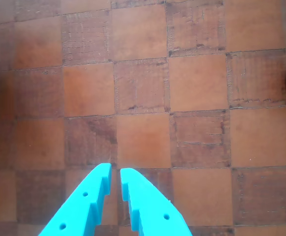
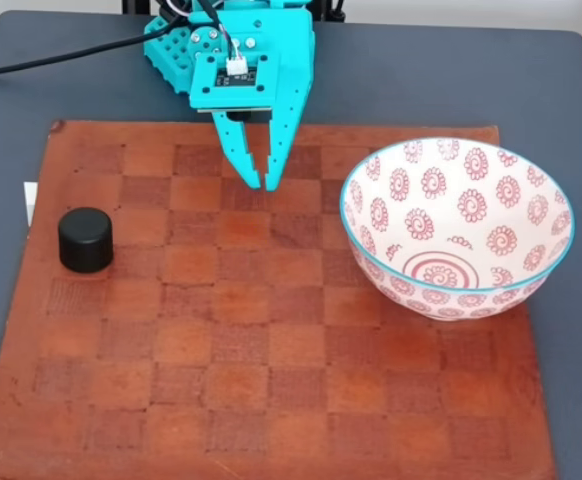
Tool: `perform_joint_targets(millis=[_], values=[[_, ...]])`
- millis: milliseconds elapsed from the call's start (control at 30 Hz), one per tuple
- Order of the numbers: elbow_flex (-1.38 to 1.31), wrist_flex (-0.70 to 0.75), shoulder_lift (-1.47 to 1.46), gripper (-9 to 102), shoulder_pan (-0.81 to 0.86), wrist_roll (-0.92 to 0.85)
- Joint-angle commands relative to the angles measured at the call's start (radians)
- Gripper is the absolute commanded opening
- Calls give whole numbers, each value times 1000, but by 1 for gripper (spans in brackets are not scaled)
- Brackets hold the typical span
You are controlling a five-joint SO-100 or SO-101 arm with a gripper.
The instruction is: Grasp a black cylinder and put it in a bowl.
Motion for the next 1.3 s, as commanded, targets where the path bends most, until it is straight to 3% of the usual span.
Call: perform_joint_targets(millis=[0,567,1267], values=[[-23,-8,17,0,8,-6],[-146,3,-25,0,20,-9],[-669,57,-721,0,40,-127]])
